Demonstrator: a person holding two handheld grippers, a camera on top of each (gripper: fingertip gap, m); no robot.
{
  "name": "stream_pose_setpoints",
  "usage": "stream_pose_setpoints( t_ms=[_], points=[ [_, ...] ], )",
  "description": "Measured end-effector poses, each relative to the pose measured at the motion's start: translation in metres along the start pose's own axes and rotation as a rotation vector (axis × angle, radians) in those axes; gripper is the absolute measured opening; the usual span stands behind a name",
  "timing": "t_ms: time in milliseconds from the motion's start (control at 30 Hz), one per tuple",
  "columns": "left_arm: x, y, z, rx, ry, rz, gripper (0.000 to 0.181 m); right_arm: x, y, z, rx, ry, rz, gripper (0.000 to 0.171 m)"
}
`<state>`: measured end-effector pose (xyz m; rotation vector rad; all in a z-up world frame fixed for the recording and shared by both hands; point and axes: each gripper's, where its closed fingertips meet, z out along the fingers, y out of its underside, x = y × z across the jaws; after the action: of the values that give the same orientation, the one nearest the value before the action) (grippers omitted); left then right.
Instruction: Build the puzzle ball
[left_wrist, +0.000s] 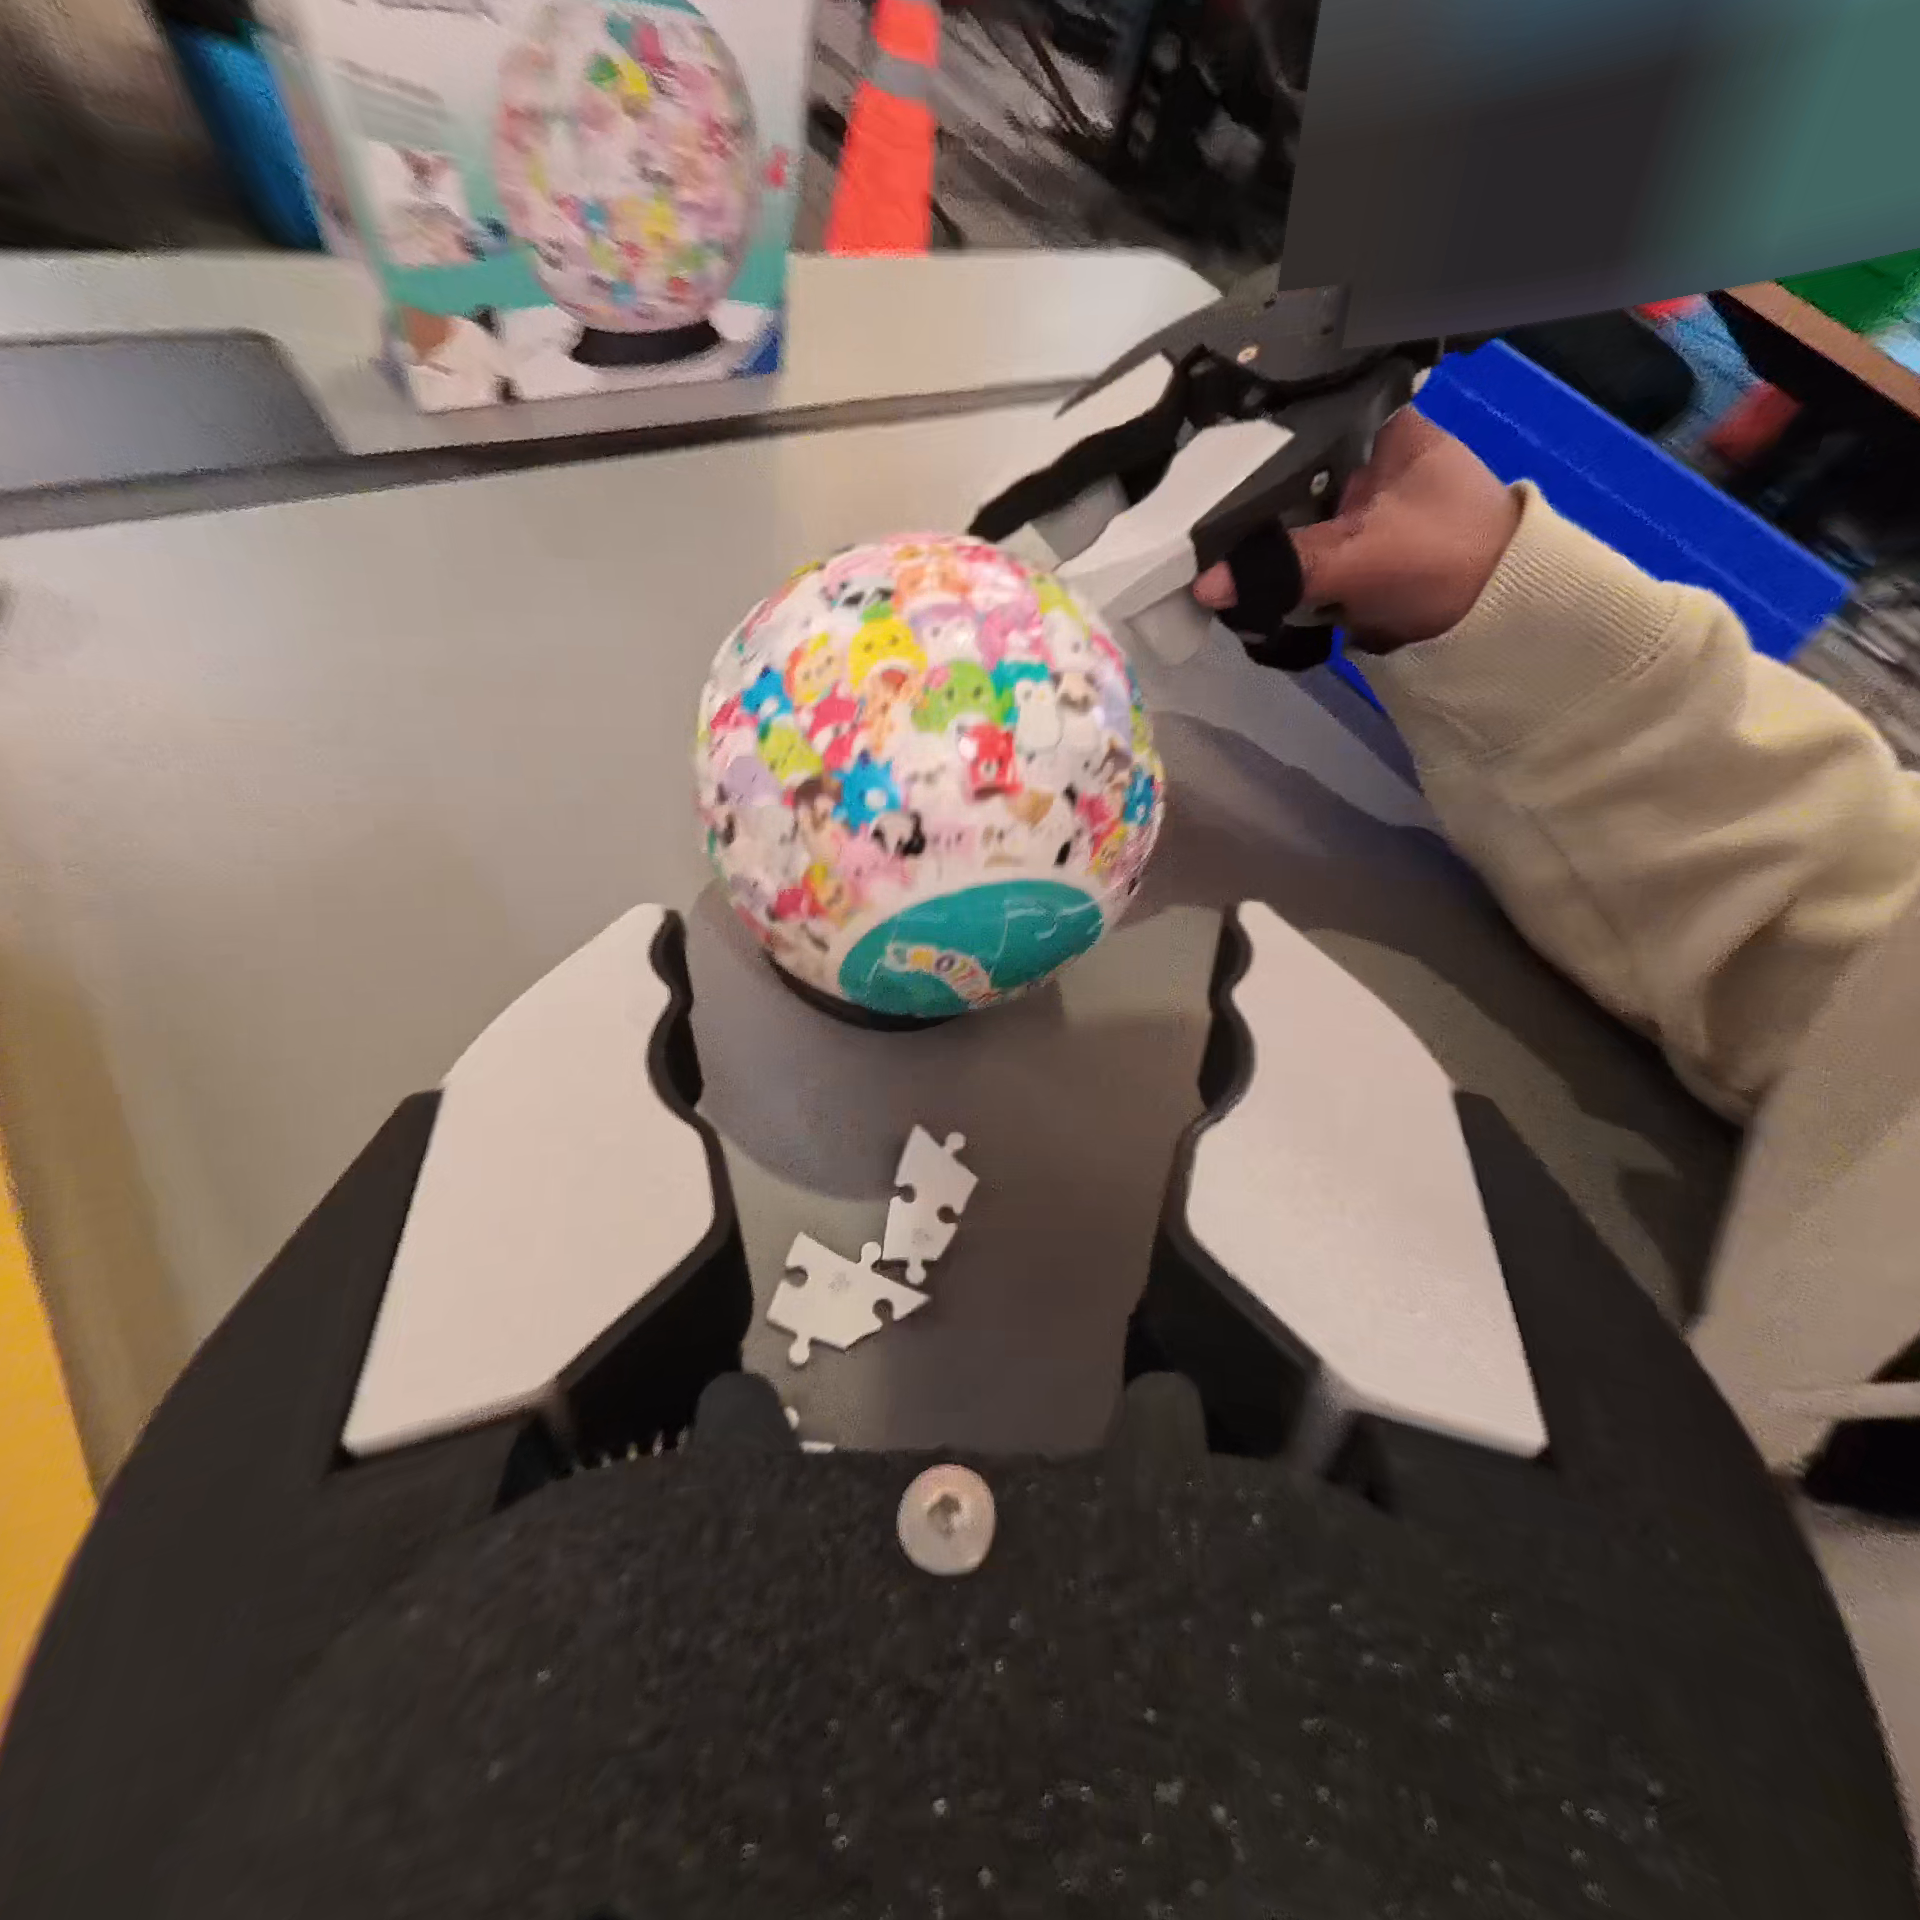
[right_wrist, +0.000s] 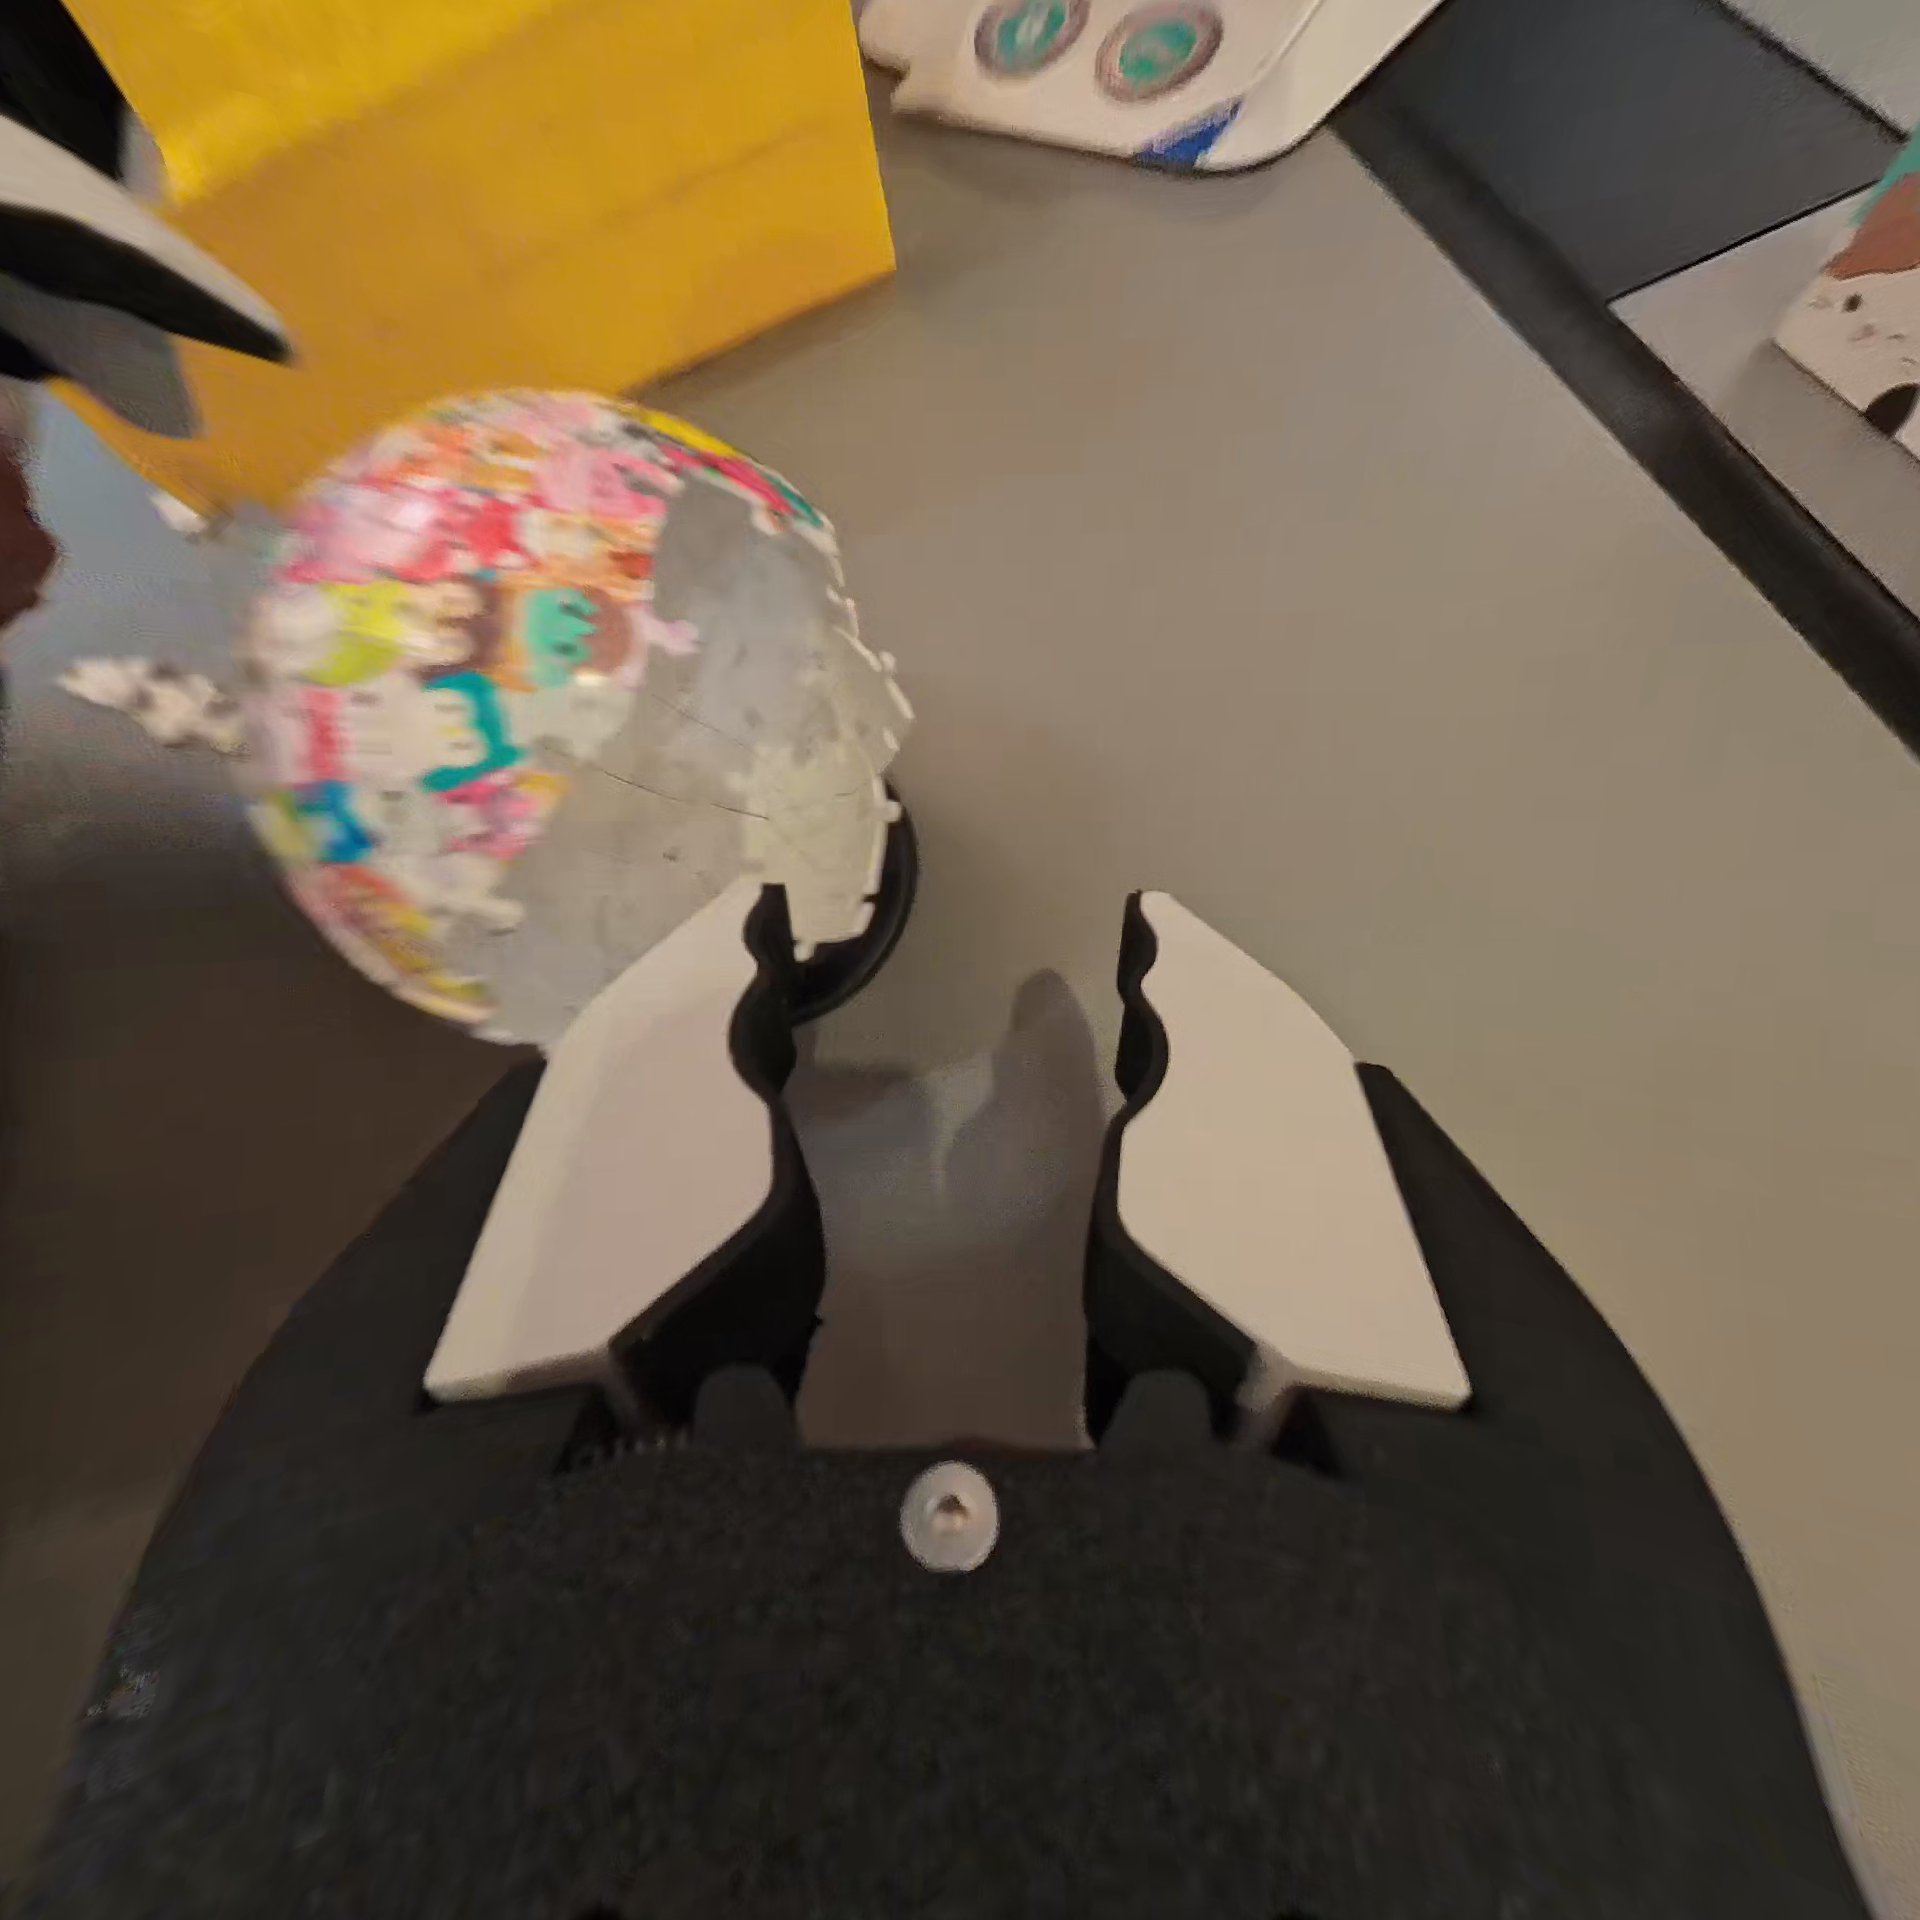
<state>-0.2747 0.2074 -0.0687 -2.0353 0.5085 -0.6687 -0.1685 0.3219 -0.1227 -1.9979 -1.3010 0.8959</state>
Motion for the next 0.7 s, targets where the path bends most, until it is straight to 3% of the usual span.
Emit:
stream_pose_setpoints(
  t_ms=[100, 167, 267, 333, 433, 567, 700],
  points=[
    [0.002, -0.002, 0.0, -0.288, 0.203, -0.029, 0.11, -0.032, 0.01, -0.018, 0.056, -0.028, 0.09, 0.066],
    [-0.009, -0.005, -0.008, -0.483, 0.307, -0.055, 0.104, -0.059, 0.03, -0.016, 0.012, -0.042, 0.169, 0.074],
    [-0.02, -0.02, -0.01, -0.682, 0.474, -0.163, 0.092, -0.102, 0.042, -0.008, 0.026, -0.101, 0.344, 0.072],
    [-0.026, -0.019, -0.004, -0.841, 0.527, -0.178, 0.091, -0.12, 0.046, 0.002, 0.027, -0.133, 0.482, 0.074],
    [-0.041, 0.004, 0.006, -1.121, 0.551, -0.146, 0.104, -0.133, 0.05, 0.019, -0.014, -0.164, 0.627, 0.085],
    [-0.045, 0.019, 0.022, -1.28, 0.61, -0.249, 0.108, -0.134, 0.039, 0.03, 0.009, -0.201, 0.702, 0.087],
    [-0.05, 0.024, 0.035, -1.316, 0.602, -0.232, 0.111, -0.127, 0.039, 0.033, -0.012, -0.178, 0.714, 0.087]
  ],
)
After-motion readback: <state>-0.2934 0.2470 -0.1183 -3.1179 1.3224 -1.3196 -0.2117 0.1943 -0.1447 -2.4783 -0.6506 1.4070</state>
